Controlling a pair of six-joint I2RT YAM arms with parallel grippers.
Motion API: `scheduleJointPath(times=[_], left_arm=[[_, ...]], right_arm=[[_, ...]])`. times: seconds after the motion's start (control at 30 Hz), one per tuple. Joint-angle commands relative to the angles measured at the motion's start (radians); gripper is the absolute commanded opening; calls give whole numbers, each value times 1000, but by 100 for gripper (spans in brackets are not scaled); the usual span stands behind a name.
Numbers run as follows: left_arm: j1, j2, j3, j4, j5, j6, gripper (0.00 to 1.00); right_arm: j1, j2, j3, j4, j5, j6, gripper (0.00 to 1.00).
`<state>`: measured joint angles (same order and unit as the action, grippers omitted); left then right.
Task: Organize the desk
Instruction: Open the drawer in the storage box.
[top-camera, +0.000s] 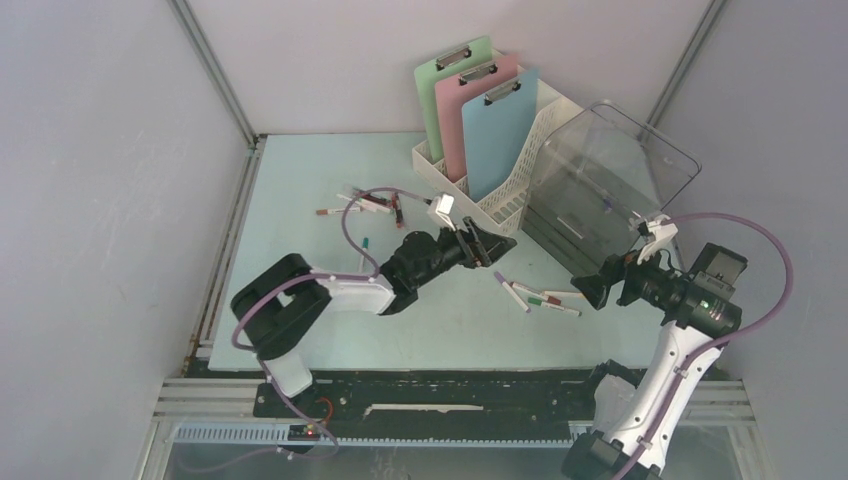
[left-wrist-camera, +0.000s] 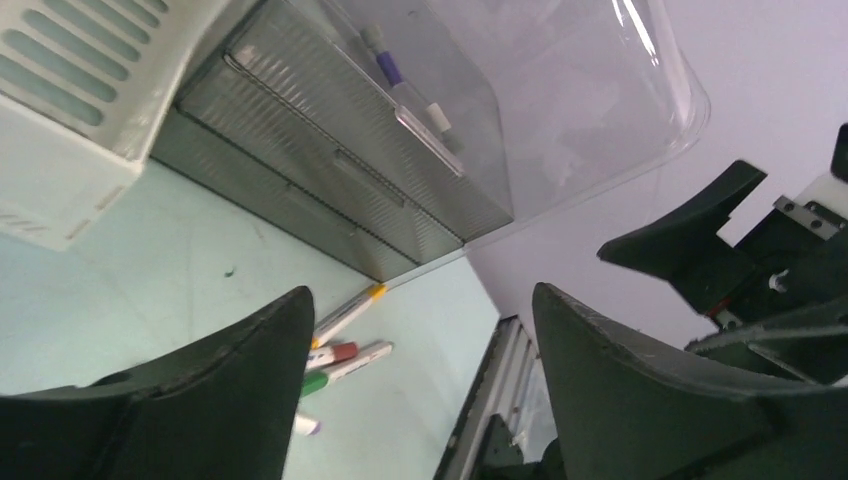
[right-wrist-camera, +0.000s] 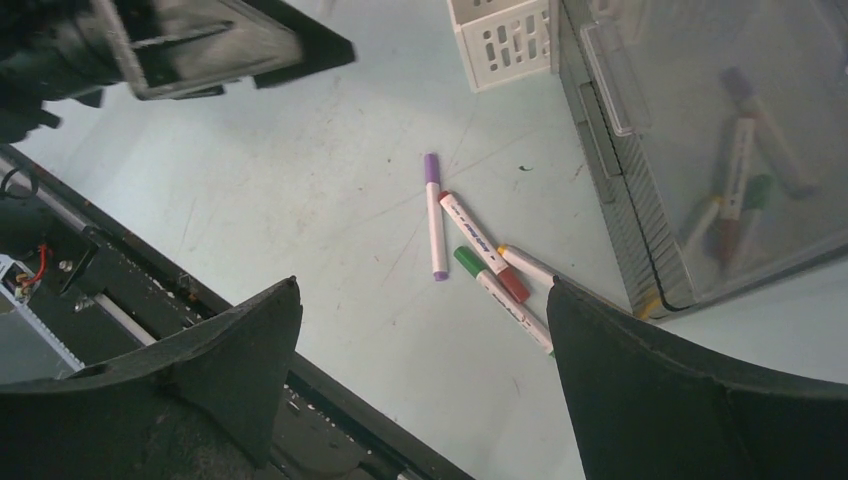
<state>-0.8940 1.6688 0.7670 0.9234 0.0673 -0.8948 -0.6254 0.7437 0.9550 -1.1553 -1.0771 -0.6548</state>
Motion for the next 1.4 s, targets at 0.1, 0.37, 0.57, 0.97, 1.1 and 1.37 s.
scheduleJointPath(times=[0.1,0.37,0.57,0.97,1.1,1.37], left_arm=[[-41,207,162,163,-38,-217,80],[-77,368,351,81,-118,-300,67],[-97,480,493,33,-109,-347,56],[-108,582,592,-40,-148,-381,46],[-108,626,636,-59,-142,-397,44],[-106,681,697,-80,-131,-408,40]], right_arm=[[25,-2,-12,48,-22,9,100],[35,-50,-41,145,65,107,100],[48,-38,-42,158,77,119,100],[67,-28,-41,161,82,121,100],[71,-26,-39,161,82,120,100],[76,-23,-40,161,84,119,100]])
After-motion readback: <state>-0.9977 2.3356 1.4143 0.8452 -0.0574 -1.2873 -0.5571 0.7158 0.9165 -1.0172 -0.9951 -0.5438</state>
